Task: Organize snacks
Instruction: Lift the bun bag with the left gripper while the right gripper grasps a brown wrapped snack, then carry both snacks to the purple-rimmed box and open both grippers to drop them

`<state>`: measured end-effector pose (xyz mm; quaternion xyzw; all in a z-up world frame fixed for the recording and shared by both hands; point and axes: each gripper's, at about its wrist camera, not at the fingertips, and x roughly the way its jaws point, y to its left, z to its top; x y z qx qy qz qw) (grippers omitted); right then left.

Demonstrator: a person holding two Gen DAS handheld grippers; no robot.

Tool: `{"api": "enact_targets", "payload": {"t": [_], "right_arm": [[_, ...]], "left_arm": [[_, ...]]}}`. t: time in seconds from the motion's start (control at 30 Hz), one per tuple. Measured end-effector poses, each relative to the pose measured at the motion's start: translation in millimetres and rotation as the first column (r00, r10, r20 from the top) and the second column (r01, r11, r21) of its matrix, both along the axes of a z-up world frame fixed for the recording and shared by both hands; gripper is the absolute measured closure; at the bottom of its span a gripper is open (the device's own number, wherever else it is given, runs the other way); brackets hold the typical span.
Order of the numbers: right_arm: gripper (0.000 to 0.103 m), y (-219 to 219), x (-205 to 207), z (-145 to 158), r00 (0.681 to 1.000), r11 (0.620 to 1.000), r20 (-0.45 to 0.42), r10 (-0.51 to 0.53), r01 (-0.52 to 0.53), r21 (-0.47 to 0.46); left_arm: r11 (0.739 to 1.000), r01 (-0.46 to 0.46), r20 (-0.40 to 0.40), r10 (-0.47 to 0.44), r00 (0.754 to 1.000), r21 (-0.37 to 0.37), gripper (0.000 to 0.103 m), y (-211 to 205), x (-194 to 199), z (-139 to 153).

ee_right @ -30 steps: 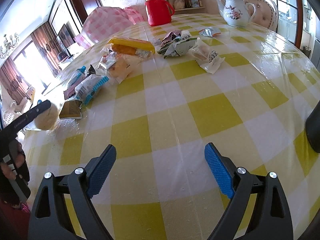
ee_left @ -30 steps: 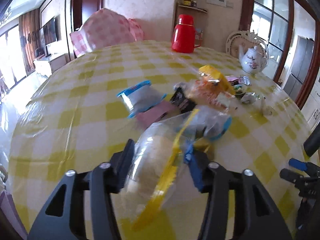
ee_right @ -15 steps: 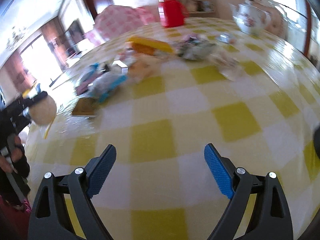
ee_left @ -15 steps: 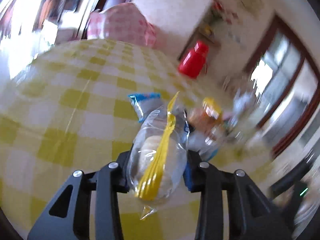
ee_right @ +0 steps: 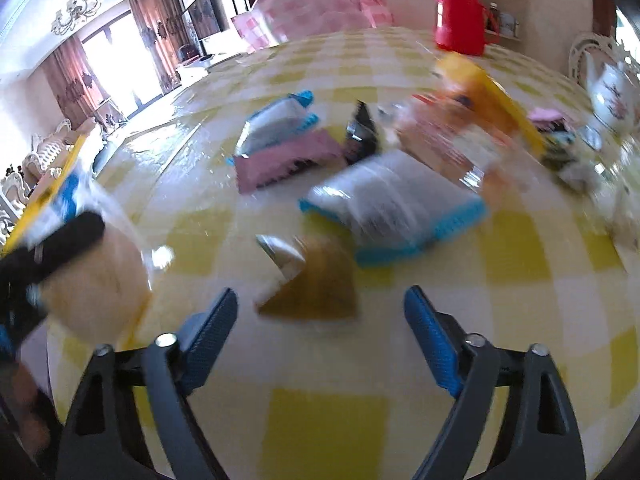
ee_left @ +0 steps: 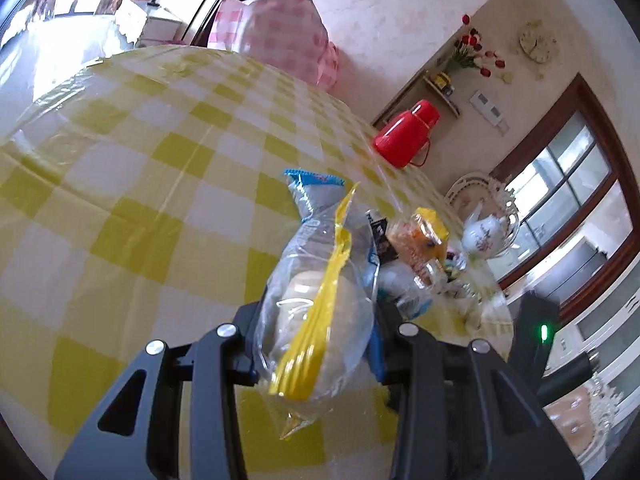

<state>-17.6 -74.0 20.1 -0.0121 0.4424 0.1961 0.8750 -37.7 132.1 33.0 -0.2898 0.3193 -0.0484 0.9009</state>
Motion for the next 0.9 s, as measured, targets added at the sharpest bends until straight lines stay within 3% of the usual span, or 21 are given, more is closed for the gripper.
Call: {"api": "enact_targets", "payload": {"t": [0.1, 0.17, 0.47, 0.67, 0.9], "right_arm": [[0.057, 13.0, -2.0, 1.8, 0.999, 0.999, 0.031, 0.016, -0.014, -0.051], [0.063, 7.6, -9.0, 2.8, 0.999, 0.998, 0.039, 0.014, -0.012, -0.056], [0.066, -45.6, -44.3, 13.0, 0.995, 0.996, 0.085, -0.050, 0.043, 0.075], [0.066, -57.8, -56.6, 13.8, 0.994, 0.994, 0.085, -0.070, 0.061, 0.095], [0.066, -59.8, -73.1, 16.7, 0.993, 0.991, 0.091, -0.071, 0.059, 0.123]], "left_arm": [[1.000, 0.006, -0.003, -0.006, 1.000, 0.023, 0.065, -2.4, -3.1, -1.4], [0.999, 0.012, -0.008, -0.012, 1.000, 0.036, 0.065, -2.8, -5.1, -2.7], [0.997, 0.053, -0.027, -0.052, 0.998, 0.050, 0.065, -17.9, -7.0, -9.5], [0.991, 0.111, -0.020, -0.110, 0.994, 0.076, 0.065, -39.9, -14.2, -3.4], [0.988, 0.116, 0.006, -0.117, 0.993, 0.104, 0.065, -43.1, -32.7, 9.4]]}}
